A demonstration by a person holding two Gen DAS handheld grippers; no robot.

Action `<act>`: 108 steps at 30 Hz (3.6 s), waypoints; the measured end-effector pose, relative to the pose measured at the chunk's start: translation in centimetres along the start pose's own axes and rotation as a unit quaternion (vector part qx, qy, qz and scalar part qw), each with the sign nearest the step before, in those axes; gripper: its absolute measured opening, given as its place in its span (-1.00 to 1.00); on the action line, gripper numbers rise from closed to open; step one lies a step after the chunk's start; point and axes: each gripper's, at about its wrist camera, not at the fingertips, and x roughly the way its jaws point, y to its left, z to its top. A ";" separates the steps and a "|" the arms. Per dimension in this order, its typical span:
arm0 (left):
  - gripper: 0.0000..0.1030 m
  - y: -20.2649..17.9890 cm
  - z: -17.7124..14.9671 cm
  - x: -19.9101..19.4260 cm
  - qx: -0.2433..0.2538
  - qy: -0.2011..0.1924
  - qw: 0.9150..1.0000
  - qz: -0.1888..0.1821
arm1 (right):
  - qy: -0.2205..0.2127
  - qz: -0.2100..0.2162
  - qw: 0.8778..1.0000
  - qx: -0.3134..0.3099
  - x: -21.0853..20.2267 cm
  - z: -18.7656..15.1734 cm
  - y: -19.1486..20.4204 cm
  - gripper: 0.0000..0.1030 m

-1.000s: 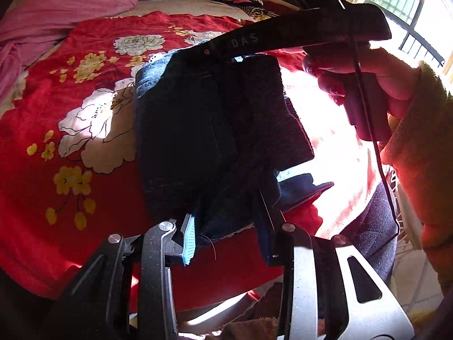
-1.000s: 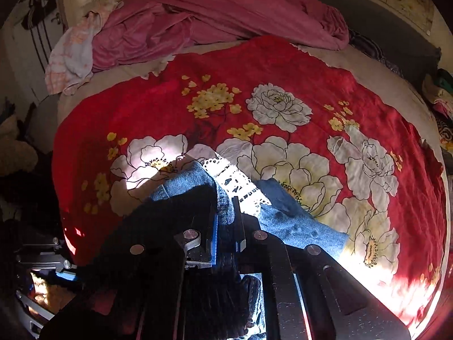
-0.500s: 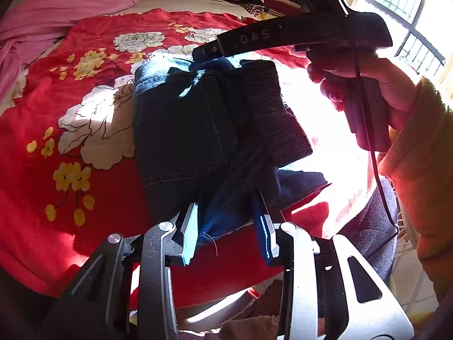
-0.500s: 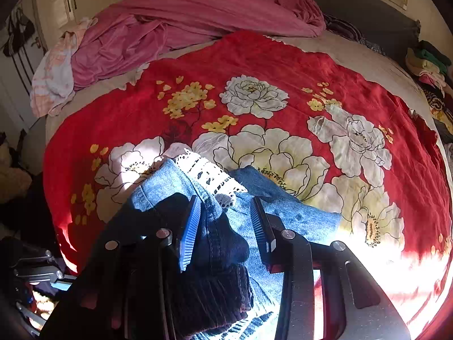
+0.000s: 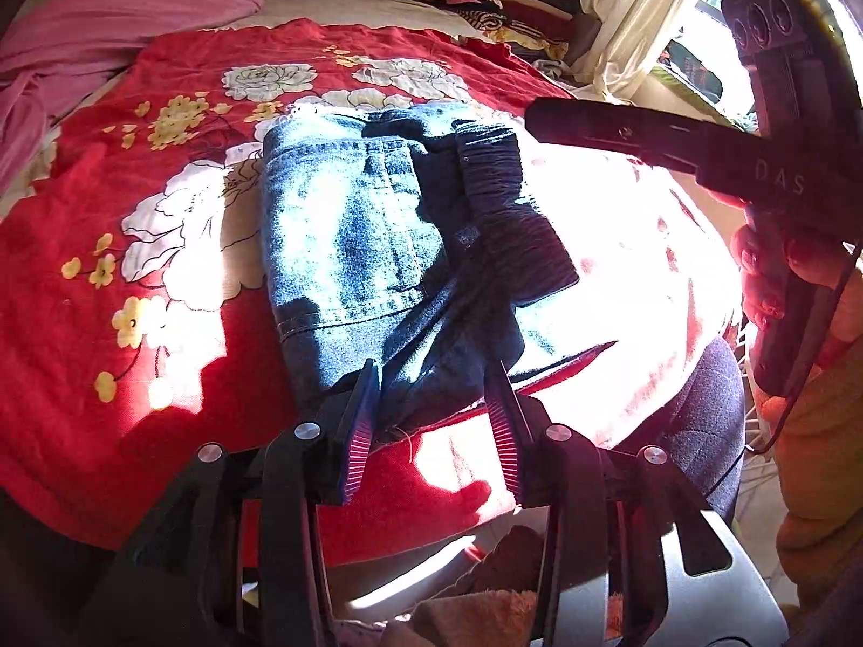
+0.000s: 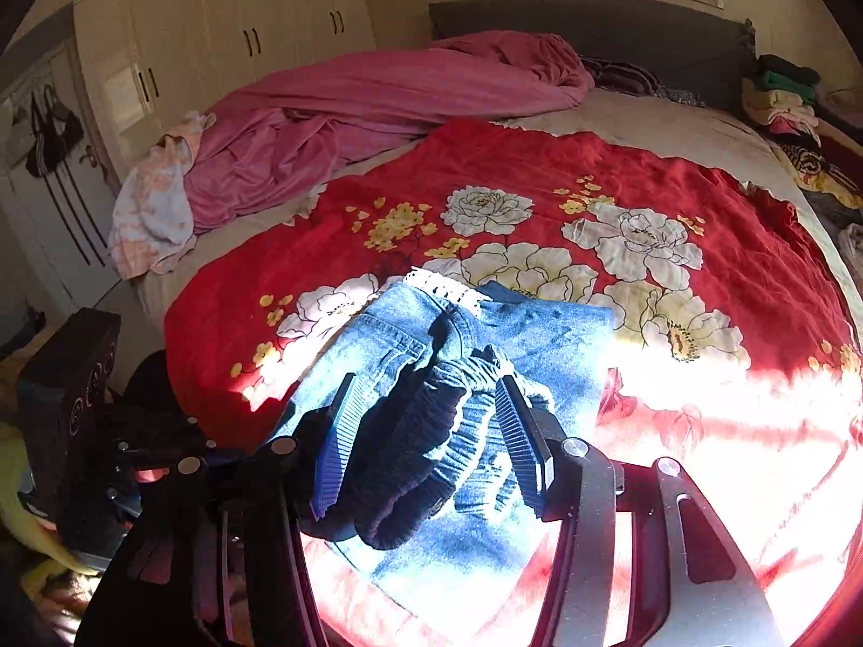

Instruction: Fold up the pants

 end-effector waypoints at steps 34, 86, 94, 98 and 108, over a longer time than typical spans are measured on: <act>-0.34 1.5 0.5 -0.4 -0.017 0.000 0.999 0.032 | 0.066 -0.001 0.997 0.028 1.8 -8.7 0.8 -0.81; 0.60 1.2 2.0 -5.2 -0.020 -0.058 0.997 0.047 | -0.077 -0.128 0.985 0.087 -7.1 -6.7 1.5 0.83; 0.81 2.2 2.5 -4.9 -0.037 -0.062 0.995 0.061 | -0.078 -0.151 0.980 0.102 -6.8 -6.6 0.8 0.86; 0.81 2.9 3.0 -4.6 -0.045 -0.062 0.995 0.066 | -0.073 -0.162 0.978 0.109 -6.4 -6.4 0.1 0.88; 0.81 4.6 4.3 -3.0 -0.066 -0.057 0.993 0.075 | -0.065 -0.171 0.975 0.130 -5.1 -5.4 -2.3 0.88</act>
